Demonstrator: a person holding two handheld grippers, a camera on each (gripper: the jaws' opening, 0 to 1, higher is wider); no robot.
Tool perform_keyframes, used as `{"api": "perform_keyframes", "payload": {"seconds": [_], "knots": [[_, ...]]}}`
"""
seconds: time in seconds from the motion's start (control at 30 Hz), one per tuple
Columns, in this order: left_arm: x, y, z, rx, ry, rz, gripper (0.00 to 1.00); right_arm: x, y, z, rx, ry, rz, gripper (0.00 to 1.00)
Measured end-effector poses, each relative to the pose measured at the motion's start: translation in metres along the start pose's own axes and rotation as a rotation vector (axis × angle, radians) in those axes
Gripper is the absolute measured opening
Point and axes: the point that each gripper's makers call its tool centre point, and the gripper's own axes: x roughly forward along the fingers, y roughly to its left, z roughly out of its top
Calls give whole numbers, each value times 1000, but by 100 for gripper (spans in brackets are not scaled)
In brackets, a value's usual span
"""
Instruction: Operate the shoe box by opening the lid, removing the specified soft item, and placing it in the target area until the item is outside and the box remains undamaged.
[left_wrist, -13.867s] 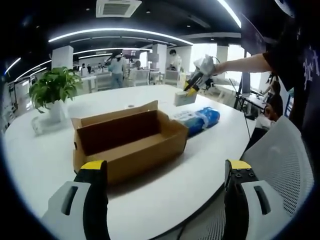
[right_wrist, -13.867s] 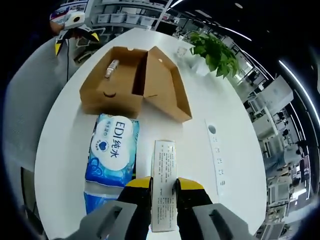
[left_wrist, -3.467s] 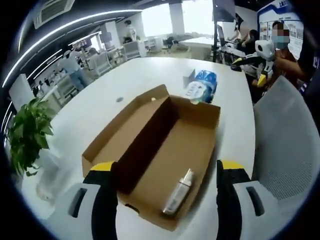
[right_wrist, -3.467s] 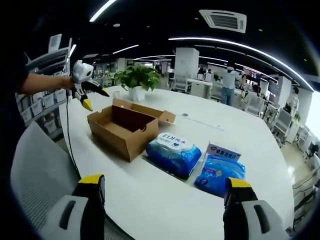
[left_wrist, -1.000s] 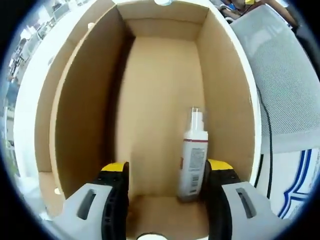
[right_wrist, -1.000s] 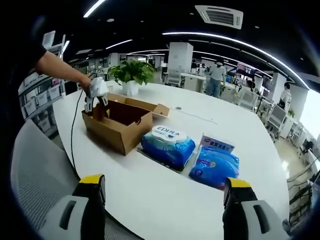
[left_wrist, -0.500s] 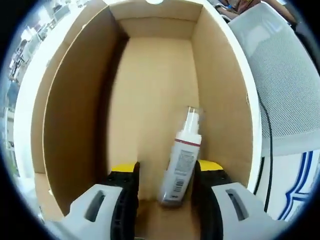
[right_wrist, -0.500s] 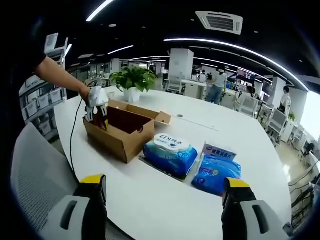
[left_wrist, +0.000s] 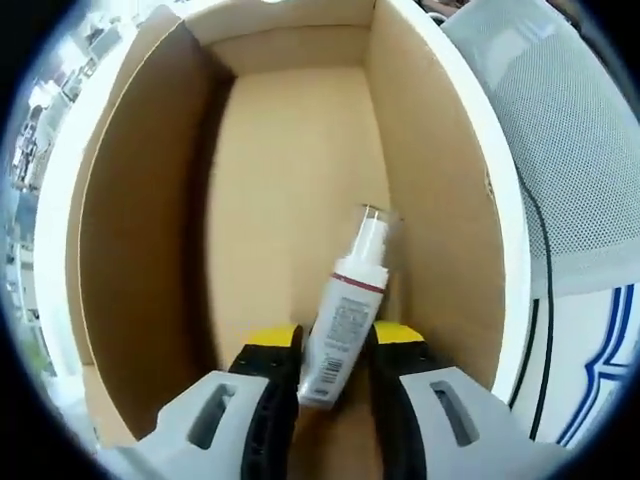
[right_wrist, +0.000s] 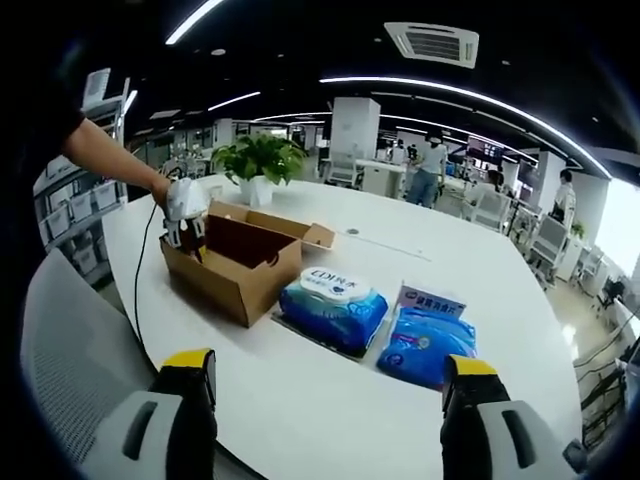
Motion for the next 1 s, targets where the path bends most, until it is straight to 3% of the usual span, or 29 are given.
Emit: {"api": "perform_keyframes", "payload": {"seconds": [0.13,0.33,0.7,1.0], "knots": [[0,1,0,2,7,24,24,-2,0,1,-1,-13,-11,91],[-4,6,-1,-6,10,56,22,-7,9,15,13,-83,25,94],[-25,17,4,-84,-18,116,19,-7,14,25,-18,-125,43,91],[-48,24,10,-205,-110,156,19,-9,20,31,-32,-152,71,84]]}}
